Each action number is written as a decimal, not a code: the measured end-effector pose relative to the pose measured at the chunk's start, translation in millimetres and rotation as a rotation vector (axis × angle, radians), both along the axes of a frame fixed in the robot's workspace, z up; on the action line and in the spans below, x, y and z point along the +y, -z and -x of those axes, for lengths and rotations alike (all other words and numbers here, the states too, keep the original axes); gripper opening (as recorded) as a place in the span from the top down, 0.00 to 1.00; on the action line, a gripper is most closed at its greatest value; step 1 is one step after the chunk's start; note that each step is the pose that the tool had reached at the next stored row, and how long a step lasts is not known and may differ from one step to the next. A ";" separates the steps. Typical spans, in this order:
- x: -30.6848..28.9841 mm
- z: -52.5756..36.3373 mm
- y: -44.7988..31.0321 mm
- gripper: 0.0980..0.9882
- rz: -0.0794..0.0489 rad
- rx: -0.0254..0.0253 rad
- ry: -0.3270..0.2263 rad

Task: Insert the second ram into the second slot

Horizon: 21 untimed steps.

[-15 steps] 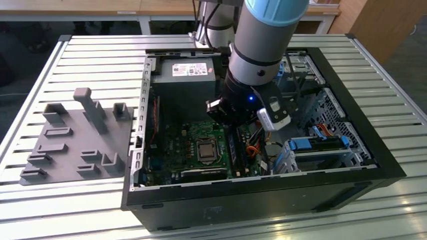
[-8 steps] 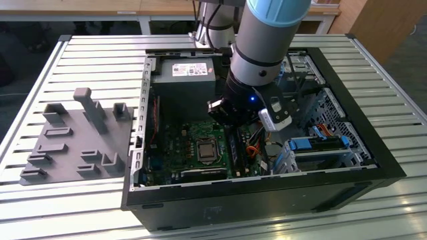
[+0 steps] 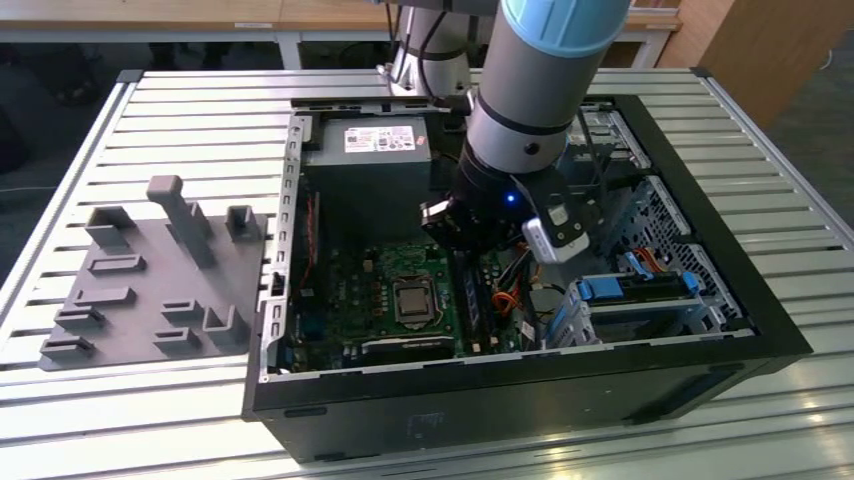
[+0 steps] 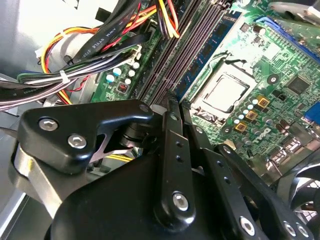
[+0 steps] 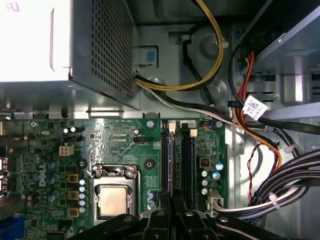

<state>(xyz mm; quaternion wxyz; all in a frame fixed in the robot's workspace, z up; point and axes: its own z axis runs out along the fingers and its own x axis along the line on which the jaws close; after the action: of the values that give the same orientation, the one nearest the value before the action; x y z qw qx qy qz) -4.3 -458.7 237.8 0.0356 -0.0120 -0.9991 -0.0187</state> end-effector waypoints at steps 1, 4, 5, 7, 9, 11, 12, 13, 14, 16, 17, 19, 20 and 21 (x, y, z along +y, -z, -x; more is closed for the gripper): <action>0.0 0.0 0.8 0.96 0.000 0.0001 0.000; 0.0 -0.1 3.8 0.96 0.000 0.0001 0.000; 0.0 0.0 5.0 0.96 0.000 0.0001 0.000; -0.1 0.0 7.0 0.96 0.000 0.0001 0.000; -0.1 -0.1 8.4 0.96 0.000 0.0001 0.000; -0.1 0.0 8.6 0.96 0.001 0.0003 0.000; -0.1 0.0 8.6 0.96 0.001 0.0003 0.000; -0.1 0.0 8.7 0.96 0.001 0.0003 0.000; -0.1 0.0 8.8 0.96 0.000 0.0003 0.000; -0.2 0.0 9.1 0.96 0.000 0.0002 0.000; -0.7 -0.1 9.2 0.96 0.000 0.0002 0.000; -1.6 0.0 9.5 0.96 0.000 0.0002 0.000; -2.1 -0.2 9.6 0.96 0.000 0.0003 0.000; -2.7 -0.5 9.7 0.96 0.000 0.0003 0.000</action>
<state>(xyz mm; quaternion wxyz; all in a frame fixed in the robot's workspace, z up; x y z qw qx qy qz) -3.8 -461.4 228.1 0.0358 -0.0119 -0.9991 -0.0185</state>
